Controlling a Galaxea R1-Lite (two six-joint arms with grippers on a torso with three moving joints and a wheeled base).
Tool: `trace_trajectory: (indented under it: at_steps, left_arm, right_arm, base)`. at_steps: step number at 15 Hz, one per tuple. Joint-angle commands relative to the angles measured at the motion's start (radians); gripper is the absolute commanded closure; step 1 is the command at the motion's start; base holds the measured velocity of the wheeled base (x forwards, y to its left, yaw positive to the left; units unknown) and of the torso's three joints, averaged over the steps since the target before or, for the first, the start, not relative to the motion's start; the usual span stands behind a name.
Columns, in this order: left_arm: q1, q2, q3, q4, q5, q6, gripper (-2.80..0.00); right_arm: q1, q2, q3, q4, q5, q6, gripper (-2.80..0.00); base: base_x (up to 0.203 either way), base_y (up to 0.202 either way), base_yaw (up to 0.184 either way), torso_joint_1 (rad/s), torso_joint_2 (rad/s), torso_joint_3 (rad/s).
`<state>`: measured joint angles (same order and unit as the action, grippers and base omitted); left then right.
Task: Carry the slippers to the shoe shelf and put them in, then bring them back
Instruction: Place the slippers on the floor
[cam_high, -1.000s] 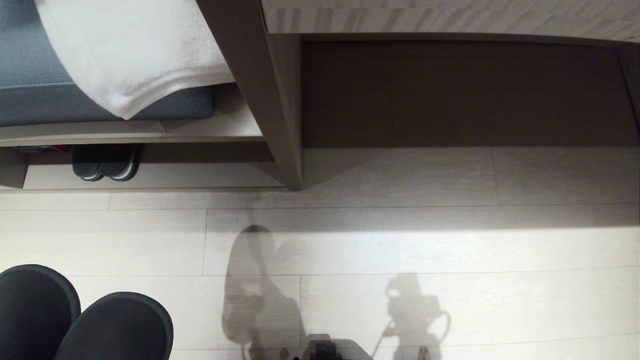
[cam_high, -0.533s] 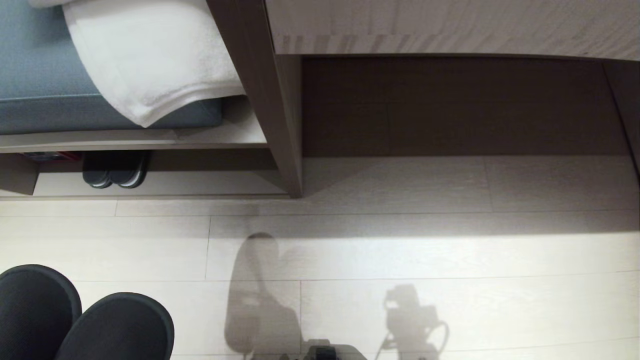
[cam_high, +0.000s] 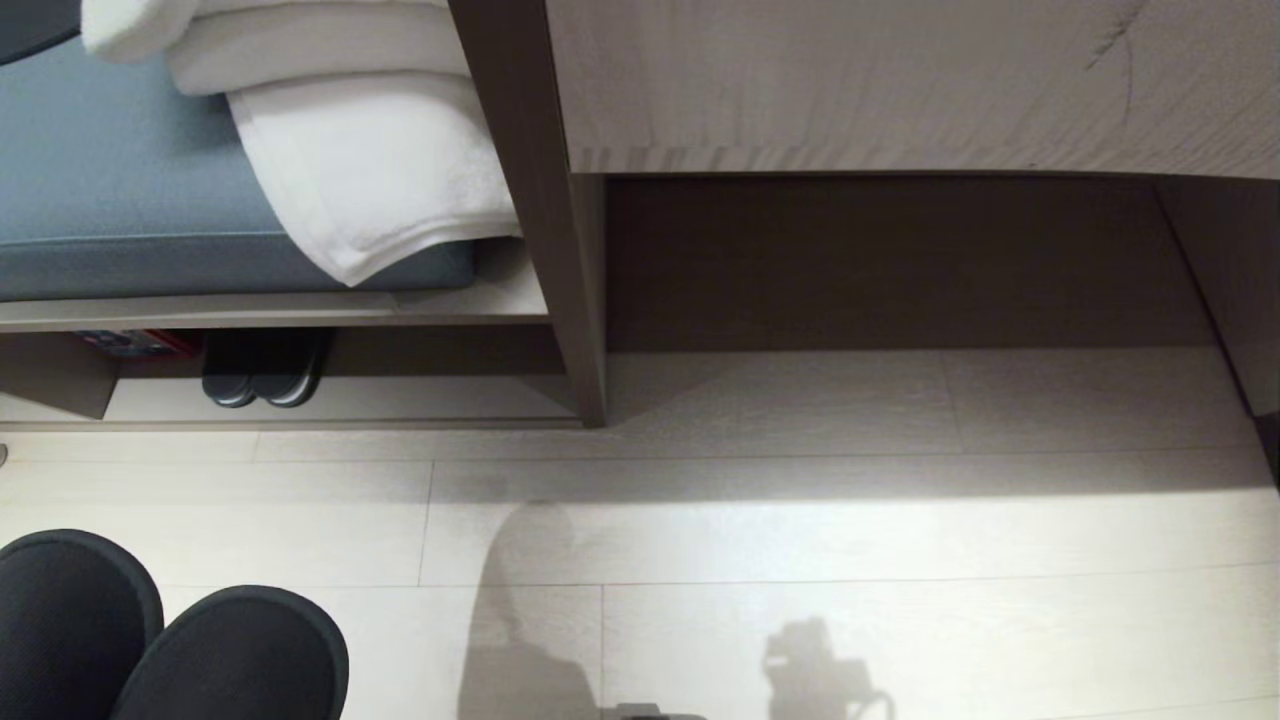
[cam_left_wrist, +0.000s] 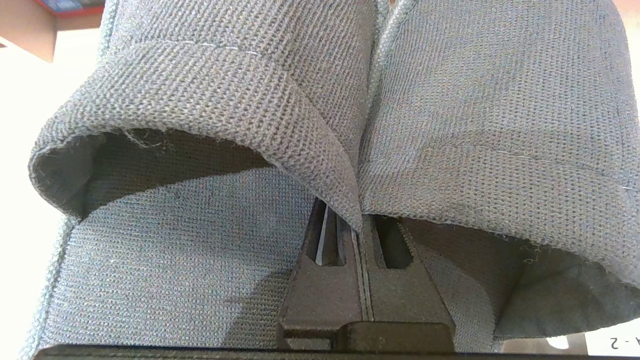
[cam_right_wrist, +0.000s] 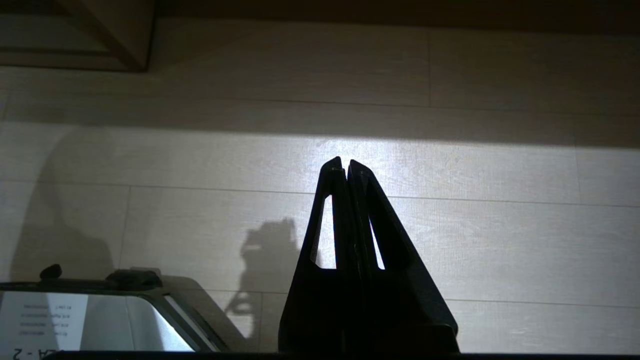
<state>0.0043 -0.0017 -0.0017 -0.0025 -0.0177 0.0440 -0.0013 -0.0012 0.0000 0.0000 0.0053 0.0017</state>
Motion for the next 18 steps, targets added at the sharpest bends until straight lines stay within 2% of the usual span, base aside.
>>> trace_trajectory:
  at_steps: [1,18]
  left_arm:
    - [0.000,0.003,0.000,-0.001,0.000,0.000,0.00]
    - [0.000,0.003,0.000,-0.001,-0.001,0.000,0.00]
  right_arm:
    - [0.000,0.000,0.000,0.000,0.001,0.000,0.00]
    - [0.000,0.000,0.000,0.000,0.001,0.000,0.00]
  base:
    - [0.000,0.000,0.000,0.002,0.00,0.199]
    - [0.000,0.000,0.000,0.002,0.00,0.203]
